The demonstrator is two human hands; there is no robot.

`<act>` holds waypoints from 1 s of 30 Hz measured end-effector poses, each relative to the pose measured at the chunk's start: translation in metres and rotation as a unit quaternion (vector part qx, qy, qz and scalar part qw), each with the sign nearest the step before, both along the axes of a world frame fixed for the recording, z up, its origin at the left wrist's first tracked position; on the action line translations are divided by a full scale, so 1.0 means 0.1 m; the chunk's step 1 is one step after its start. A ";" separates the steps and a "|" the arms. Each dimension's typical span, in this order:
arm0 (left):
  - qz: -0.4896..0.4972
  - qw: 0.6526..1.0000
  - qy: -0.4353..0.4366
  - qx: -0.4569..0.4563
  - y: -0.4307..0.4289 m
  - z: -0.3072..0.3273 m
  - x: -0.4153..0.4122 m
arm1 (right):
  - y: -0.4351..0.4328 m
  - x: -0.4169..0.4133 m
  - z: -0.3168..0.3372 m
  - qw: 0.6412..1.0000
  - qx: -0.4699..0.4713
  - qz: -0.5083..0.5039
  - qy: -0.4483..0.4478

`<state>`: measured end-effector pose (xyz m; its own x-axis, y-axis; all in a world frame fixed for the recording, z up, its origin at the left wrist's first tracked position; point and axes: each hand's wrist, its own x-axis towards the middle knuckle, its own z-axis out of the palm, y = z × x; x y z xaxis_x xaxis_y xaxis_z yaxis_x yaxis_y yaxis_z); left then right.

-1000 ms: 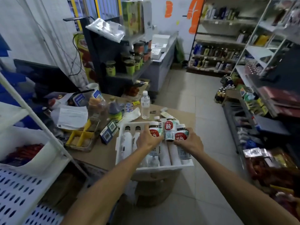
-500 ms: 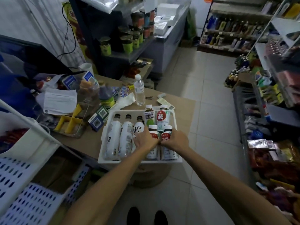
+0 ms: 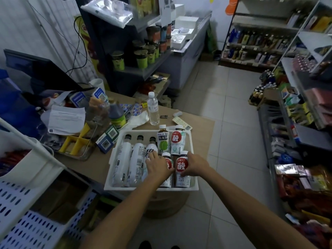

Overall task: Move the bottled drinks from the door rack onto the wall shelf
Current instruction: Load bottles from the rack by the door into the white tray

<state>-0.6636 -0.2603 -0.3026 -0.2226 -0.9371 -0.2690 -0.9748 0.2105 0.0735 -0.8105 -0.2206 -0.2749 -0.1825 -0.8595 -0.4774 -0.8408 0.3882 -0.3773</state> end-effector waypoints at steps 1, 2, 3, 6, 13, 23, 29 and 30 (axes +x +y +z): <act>-0.002 1.000 -0.001 -0.005 0.02 0.01 -0.01 | 0.02 -0.01 -0.02 1.000 0.010 0.008 -0.002; -0.004 1.000 0.000 -0.011 0.04 0.00 -0.03 | 0.04 -0.01 -0.02 1.000 0.017 0.014 -0.001; -0.006 1.000 0.004 -0.014 0.08 0.00 -0.05 | 0.06 -0.03 -0.06 1.000 0.020 0.021 -0.001; -0.013 0.999 0.025 -0.023 0.19 0.00 -0.08 | 0.08 -0.07 -0.03 0.998 0.039 0.039 0.009; -0.009 0.998 0.060 -0.015 0.17 0.22 0.11 | -0.10 -0.19 0.42 0.992 0.013 0.113 0.056; 0.036 0.996 0.069 -0.036 0.00 0.78 0.88 | -0.23 0.28 0.84 0.992 -0.031 0.121 0.035; 0.077 0.990 0.097 -0.065 0.12 1.11 1.59 | -0.28 1.17 1.14 0.977 -0.103 0.185 0.029; 0.085 0.989 0.098 -0.076 0.14 1.18 1.75 | -0.30 1.37 1.20 0.973 -0.116 0.201 0.019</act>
